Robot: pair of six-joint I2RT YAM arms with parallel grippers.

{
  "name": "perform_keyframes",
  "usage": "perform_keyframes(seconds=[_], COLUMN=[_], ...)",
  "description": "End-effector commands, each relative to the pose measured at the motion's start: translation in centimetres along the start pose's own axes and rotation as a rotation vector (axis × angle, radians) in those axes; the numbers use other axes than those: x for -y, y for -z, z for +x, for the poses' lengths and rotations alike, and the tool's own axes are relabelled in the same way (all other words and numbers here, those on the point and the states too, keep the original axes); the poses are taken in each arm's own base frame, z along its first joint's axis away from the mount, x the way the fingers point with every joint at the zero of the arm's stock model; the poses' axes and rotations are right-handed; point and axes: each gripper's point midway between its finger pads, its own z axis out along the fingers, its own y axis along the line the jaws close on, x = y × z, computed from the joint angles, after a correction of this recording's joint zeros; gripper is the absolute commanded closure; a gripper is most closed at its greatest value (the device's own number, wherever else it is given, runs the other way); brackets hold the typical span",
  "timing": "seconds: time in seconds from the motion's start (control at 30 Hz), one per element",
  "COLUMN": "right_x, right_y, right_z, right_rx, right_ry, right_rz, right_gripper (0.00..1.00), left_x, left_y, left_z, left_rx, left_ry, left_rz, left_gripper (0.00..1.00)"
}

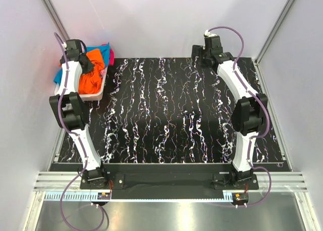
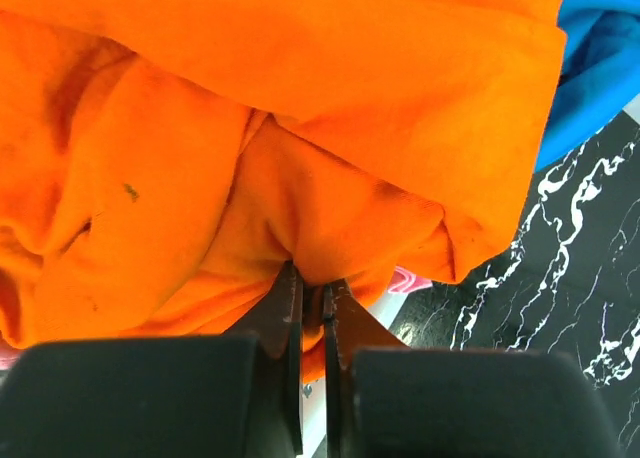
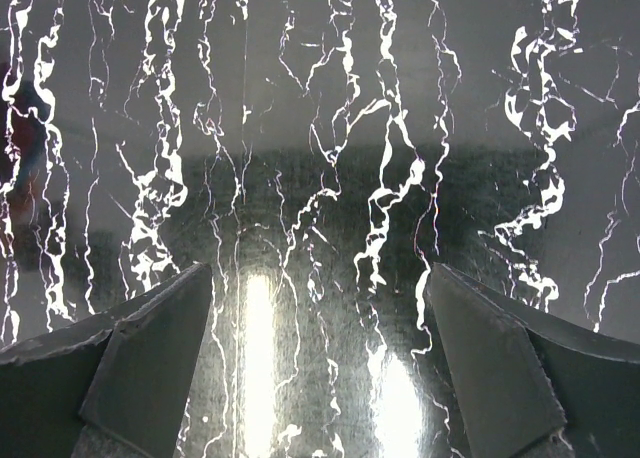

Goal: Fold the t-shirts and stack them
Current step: Grab the tshirt from the pile, then move the tshirt to the center of the board

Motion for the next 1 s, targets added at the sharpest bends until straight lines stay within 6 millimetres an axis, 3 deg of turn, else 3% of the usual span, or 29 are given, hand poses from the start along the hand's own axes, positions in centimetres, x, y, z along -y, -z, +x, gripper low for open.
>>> perform_keyframes(seconds=[0.0,0.13,0.27,0.37,0.43,0.53,0.6,0.73,0.83,0.97], right_x=[-0.7,-1.0,-1.1,-0.9,-0.8,0.1,0.9,4.2,7.1,9.2], right_y=[0.2,0.0,0.1,0.2,0.4,0.9,1.6,4.2,6.7,8.6], right_z=[-2.1,-2.2,-2.3,-2.7,-2.9,-3.7,-4.3,-7.4,-9.3,-10.0], right_rx=[0.056,0.051,0.051,0.061,0.066,0.089,0.104,0.205,0.276,0.299], right_ry=[0.023,0.019,0.011,0.003,0.002,-0.005,0.001,-0.027,-0.067,-0.121], right_rz=[-0.007,-0.019,-0.019,-0.008,0.004,0.056,0.103,0.303,0.453,0.502], right_gripper=[0.03,0.02,0.02,0.03,0.03,0.03,0.03,0.03,0.03,0.03], left_x=[2.6,3.8,6.5,8.7,10.0,13.2,14.2,18.2,22.0,24.1], left_y=[2.0,4.8,10.5,13.5,16.4,19.4,20.5,23.9,26.3,26.3], left_z=[-2.6,-3.5,-4.3,-3.6,-3.5,-1.2,0.0,3.5,8.0,13.7], left_rx=[0.075,0.105,0.191,0.235,0.275,0.276,0.272,0.274,0.242,0.092], left_ry=[0.024,0.025,-0.046,-0.111,-0.147,-0.213,-0.239,-0.382,-0.528,-0.622], left_rz=[0.105,0.157,0.208,0.225,0.259,0.335,0.362,0.477,0.636,0.790], left_gripper=[1.00,1.00,1.00,1.00,1.00,1.00,1.00,1.00,1.00,1.00])
